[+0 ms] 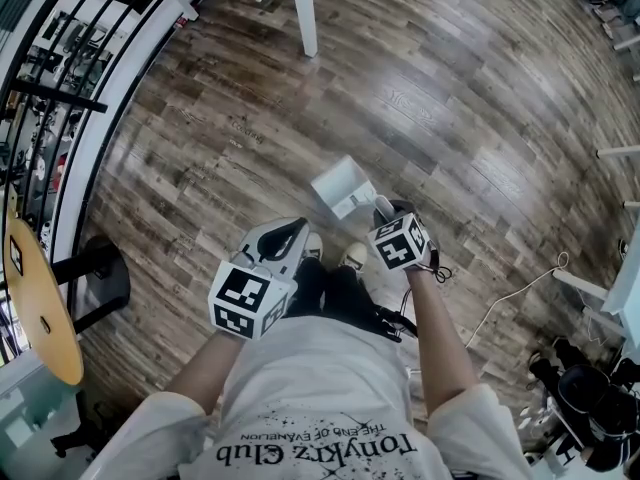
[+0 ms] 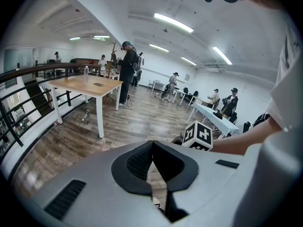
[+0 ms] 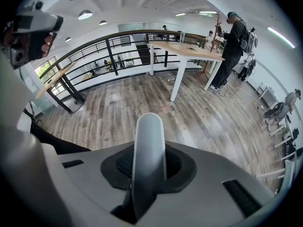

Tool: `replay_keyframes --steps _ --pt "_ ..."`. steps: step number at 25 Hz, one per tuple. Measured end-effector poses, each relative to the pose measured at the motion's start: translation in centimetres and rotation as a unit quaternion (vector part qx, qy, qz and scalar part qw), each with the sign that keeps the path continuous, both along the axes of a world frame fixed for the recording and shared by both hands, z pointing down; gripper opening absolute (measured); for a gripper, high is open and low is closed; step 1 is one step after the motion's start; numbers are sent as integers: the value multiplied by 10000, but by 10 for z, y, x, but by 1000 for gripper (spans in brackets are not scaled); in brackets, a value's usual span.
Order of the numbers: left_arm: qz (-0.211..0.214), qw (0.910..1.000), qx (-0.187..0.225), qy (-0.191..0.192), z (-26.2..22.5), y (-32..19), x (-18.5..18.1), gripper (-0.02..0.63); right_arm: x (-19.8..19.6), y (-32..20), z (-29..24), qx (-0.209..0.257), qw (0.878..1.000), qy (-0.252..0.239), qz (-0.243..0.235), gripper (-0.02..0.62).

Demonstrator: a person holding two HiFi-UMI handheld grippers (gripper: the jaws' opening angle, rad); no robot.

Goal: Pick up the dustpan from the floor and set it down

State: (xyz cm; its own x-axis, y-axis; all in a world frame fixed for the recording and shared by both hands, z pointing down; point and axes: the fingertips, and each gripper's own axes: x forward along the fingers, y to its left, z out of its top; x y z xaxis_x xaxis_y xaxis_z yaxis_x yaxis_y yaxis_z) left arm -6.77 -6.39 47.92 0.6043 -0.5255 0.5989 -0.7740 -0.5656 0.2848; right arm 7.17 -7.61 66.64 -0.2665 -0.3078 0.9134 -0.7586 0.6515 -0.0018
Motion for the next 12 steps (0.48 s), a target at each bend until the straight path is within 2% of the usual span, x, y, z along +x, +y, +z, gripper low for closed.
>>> replay_keyframes --steps 12 --pt "-16 10000 5 14 -2 -4 3 23 0 -1 1 -200 9995 215 -123 81"
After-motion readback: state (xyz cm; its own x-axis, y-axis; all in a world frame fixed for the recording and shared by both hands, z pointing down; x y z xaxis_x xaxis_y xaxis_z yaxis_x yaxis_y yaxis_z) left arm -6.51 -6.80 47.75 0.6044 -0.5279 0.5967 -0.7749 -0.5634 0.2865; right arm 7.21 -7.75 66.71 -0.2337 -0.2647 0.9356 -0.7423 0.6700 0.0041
